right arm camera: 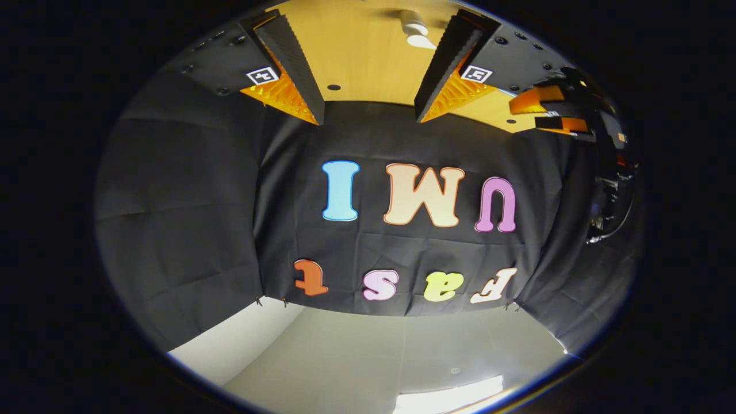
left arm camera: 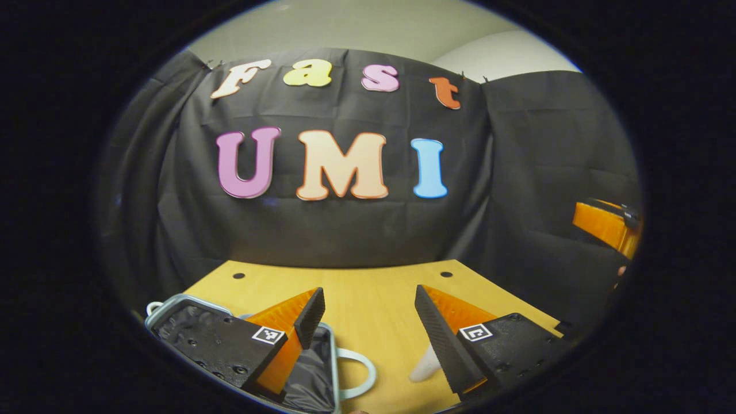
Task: First open the suitcase, pack the skin care products into it, and then close the suitcase.
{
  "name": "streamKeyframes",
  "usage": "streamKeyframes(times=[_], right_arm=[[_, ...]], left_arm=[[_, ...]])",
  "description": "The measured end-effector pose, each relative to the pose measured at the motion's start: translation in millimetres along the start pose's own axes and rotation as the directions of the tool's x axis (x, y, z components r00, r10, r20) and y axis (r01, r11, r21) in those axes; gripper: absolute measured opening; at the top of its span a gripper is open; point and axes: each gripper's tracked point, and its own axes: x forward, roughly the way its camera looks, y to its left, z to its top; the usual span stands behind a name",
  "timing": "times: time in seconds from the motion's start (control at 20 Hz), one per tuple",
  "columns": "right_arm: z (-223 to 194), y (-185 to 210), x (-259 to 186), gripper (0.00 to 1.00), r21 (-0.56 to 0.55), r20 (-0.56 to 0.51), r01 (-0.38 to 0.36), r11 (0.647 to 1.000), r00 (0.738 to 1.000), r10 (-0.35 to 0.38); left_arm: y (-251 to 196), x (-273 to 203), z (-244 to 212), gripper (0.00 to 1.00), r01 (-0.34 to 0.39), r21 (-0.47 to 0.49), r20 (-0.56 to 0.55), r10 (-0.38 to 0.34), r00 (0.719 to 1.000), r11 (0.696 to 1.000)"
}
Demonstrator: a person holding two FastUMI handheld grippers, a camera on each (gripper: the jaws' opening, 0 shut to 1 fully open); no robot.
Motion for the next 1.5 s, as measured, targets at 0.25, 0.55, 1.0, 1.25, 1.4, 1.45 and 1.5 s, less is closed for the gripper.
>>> streamKeyframes(times=[0.25, 0.55, 1.0, 1.25, 1.4, 1.45, 1.5], right_arm=[[-7, -26, -10, 1.0, -0.032, -0.02, 0.035, 0.999, 0.999, -0.036], [-13, -44, -19, 1.0, -0.052, -0.038, 0.065, 0.997, 0.997, -0.067], [-17, -34, -22, 0.98, -0.082, -0.052, 0.032, 0.996, 0.998, -0.037], [-23, -18, -19, 0.98, -0.069, -0.057, -0.014, 0.998, 0.998, 0.01], [-34, -7, -13, 0.98, -0.057, -0.07, -0.039, 0.998, 0.997, 0.035], [-40, -4, -10, 0.98, -0.05, -0.077, -0.047, 0.998, 0.996, 0.043], [-47, 2, -7, 0.98, -0.04, -0.09, -0.057, 0.998, 0.995, 0.053]], left_arm=[[-38, 14, -49, 0.95, 0.06, -0.006, -0.09, -0.06, 0.994, 0.998], [-64, 24, -106, 0.94, 0.095, -0.047, -0.198, -0.102, 0.975, 0.994], [-79, 38, -190, 0.96, 0.116, -0.056, -0.357, -0.128, 0.925, 0.992], [-81, 36, -201, 0.38, 0.153, -0.029, -0.381, -0.153, 0.912, 0.988], [-82, 31, -195, 0.36, 0.174, -0.052, -0.397, -0.18, 0.9, 0.983], [-80, 28, -186, 0.3, 0.172, -0.048, -0.39, -0.177, 0.904, 0.984], [-77, 27, -175, 0.3, 0.172, -0.041, -0.376, -0.175, 0.91, 0.984]])
